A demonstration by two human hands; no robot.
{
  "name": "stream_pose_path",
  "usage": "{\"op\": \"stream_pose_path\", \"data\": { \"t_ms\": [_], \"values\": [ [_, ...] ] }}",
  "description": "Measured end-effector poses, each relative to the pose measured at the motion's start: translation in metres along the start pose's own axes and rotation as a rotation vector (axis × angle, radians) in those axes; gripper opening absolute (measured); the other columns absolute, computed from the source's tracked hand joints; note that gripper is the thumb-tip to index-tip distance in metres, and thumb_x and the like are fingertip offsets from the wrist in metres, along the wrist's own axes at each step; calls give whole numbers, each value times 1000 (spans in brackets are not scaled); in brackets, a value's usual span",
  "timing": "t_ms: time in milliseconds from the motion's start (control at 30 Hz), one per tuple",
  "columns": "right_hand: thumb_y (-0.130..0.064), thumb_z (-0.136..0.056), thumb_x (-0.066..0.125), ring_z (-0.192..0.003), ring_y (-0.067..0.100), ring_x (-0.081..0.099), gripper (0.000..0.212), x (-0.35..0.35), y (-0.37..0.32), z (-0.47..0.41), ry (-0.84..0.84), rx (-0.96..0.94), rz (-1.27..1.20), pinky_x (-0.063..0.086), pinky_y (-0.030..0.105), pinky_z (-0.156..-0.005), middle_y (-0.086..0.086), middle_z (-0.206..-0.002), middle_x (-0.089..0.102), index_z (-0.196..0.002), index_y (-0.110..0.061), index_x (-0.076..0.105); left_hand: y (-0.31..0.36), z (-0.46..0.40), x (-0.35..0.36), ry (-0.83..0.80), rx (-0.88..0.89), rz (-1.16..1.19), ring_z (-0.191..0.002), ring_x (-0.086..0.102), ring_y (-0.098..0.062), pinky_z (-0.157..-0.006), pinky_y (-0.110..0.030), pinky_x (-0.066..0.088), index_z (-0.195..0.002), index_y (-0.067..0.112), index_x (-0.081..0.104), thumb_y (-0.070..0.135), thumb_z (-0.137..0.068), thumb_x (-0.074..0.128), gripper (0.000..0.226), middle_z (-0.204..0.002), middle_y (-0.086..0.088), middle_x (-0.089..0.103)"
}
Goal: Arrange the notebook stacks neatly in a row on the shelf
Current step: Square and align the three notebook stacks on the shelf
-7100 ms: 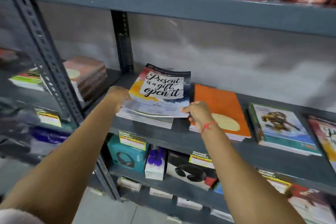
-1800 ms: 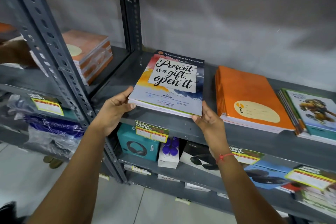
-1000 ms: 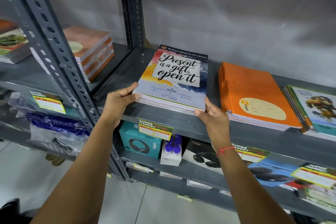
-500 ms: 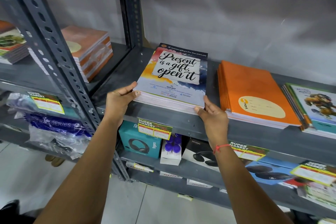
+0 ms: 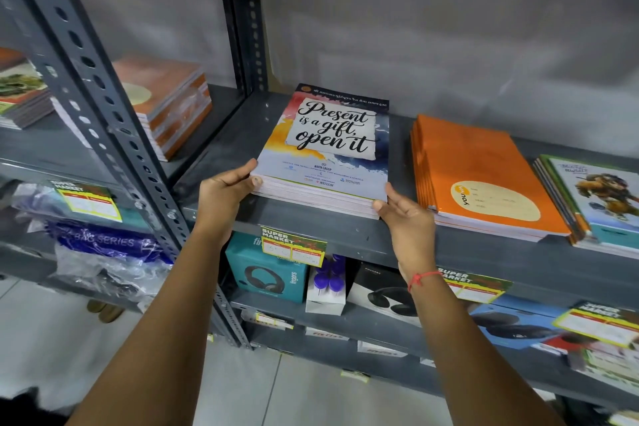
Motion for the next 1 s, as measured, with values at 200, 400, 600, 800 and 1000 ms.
{"op": "stream_pose_path", "data": {
  "t_ms": [200,400,600,800,1000],
  "values": [
    [-16,-83,64,-108,0,53,45,0,-6,4,38,-7,48,36,16,-101,0,-131,59,-127,-14,56,4,4,3,38,21,1,-67,64,18,-62,5,45,-121,3,60,-3,-82,62,39,-108,4,63],
    [-17,-85,61,-115,9,56,45,1,-12,6,-5,-20,79,39,19,-101,6,-131,60,-129,-12,53,10,11,4,34,-15,-33,-98,59,-8,-66,3,47,-123,4,58,0,-85,60,39,-119,-1,60],
    [-18,-88,57,-104,3,59,36,-24,-23,20,-104,-121,176,41,14,-102,9,-124,65,-122,-9,61,36,57,12,449,64,-321,-114,59,-25,-91,-24,41,-123,12,61,4,-91,47,36,-127,-13,63],
    [-18,-89,52,-104,18,59,26,-157,-56,29,483,-418,217,44,13,-89,0,-110,65,-107,-10,69,53,129,173,-114,340,-343,-132,42,-35,-109,-38,38,-140,17,39,1,-93,44,50,-144,-12,43],
    [-33,-95,42,-131,24,42,49,-232,-16,-16,422,-84,188,29,19,-103,12,-145,45,-139,-11,43,11,137,264,-371,32,-400,-142,26,-23,-114,-32,22,-148,25,14,37,-97,34,57,-156,-5,25]
  ]
}}
Point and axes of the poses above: each hand's wrist, its own z-axis away from the middle knuckle, its own x-axis out of the palm, y = z × x, the point moved 8 cm from there along -z, towards the middle knuckle
